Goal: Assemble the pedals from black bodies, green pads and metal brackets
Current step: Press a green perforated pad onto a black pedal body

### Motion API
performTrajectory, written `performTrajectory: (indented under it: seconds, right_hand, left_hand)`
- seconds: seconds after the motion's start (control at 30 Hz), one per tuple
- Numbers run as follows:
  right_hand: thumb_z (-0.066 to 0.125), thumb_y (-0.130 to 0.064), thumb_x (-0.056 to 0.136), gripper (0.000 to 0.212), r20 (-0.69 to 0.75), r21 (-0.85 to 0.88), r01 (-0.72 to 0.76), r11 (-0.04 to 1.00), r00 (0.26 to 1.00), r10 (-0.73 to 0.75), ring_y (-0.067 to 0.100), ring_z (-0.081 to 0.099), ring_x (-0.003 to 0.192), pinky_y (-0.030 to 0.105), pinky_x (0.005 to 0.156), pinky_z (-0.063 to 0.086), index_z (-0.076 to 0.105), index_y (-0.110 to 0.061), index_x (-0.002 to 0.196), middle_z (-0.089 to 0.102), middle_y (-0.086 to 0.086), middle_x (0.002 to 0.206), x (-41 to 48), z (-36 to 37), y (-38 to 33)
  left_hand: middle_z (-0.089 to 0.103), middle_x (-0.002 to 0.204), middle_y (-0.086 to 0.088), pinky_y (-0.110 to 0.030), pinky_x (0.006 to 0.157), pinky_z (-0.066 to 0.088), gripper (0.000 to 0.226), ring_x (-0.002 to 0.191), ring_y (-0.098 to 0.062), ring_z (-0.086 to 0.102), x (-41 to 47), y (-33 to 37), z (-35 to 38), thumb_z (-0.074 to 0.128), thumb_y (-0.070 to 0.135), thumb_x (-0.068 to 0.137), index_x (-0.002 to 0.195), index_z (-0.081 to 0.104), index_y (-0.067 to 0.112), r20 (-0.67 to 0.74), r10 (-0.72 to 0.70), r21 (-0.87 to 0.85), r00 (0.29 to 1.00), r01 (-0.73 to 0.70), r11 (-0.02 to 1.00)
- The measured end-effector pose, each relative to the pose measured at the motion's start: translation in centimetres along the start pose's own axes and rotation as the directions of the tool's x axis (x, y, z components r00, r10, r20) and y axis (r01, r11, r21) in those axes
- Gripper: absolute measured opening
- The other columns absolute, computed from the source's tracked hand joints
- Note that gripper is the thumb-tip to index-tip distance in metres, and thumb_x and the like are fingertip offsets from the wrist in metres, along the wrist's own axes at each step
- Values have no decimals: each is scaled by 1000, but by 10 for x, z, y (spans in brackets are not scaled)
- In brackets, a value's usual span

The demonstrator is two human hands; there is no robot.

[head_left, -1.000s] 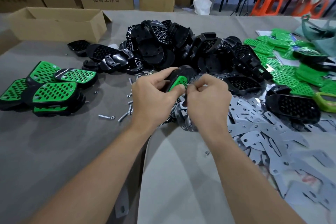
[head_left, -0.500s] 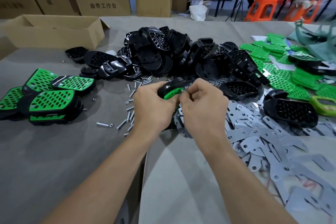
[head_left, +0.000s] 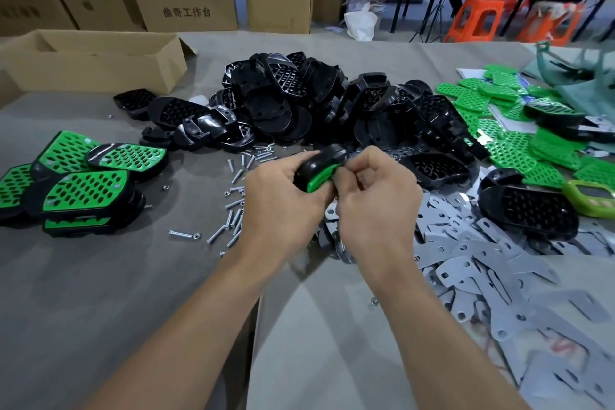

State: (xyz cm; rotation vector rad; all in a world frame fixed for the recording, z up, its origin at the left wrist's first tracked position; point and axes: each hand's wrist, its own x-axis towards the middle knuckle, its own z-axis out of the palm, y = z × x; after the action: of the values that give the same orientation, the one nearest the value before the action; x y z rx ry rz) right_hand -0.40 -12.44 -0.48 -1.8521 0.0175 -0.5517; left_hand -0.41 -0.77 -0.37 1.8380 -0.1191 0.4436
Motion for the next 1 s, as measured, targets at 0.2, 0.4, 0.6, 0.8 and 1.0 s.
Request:
performTrajectory:
  seconds: [0.2, 0.4, 0.6, 0.8, 1.0]
  right_hand:
    - [87, -27, 71, 26, 295, 298, -182, 937, 951, 90, 19, 74, 77, 36, 73, 61, 77, -20, 95, 77, 3, 81, 23, -17, 7]
    - [77, -31, 85, 14, 344, 310, -169, 936, 937, 55, 23, 77, 89, 44, 80, 62, 82, -23, 96, 79, 3, 90, 24, -11, 8]
    - [74, -27, 87, 14, 102, 430, -229, 874, 974, 204, 23, 72, 76, 47, 75, 62, 82, -16, 85, 77, 9, 81, 22, 4, 6]
    - [67, -22, 92, 15, 25, 141, -174, 975, 985, 172, 12, 74, 75, 43, 80, 61, 81, -27, 90, 76, -11, 76, 20, 10, 6]
    - [69, -28, 77, 12, 404, -355, 355, 865, 893, -200, 10, 50, 82, 27, 78, 40, 77, -33, 84, 65, -17, 66, -18, 25, -7]
  left_hand:
    - [80, 95, 3, -38, 84, 61, 41, 91, -18, 76, 9, 1, -14, 80, 8, 71, 104, 79, 32, 105, -41, -236, 994, 65, 970]
    - [78, 96, -2, -48, 86, 61, 47, 92, -23, 73, 14, -1, -18, 71, 3, 69, 100, 80, 36, 244, -107, -383, 964, 198, 903]
    - [80, 96, 1, -25, 72, 58, 14, 89, -14, 77, 18, -1, -20, 72, 18, 93, 103, 79, 24, 284, -262, -251, 922, 335, 908]
    - [80, 81, -5, -26, 55, 58, 13, 71, -18, 78, 25, -6, -23, 70, 9, 95, 87, 79, 14, 93, -388, -384, 917, 392, 836]
    - [78, 72, -3, -31, 53, 57, 29, 64, -19, 75, 43, -22, -44, 74, 8, 87, 62, 80, 22, -157, -500, -477, 852, 377, 794]
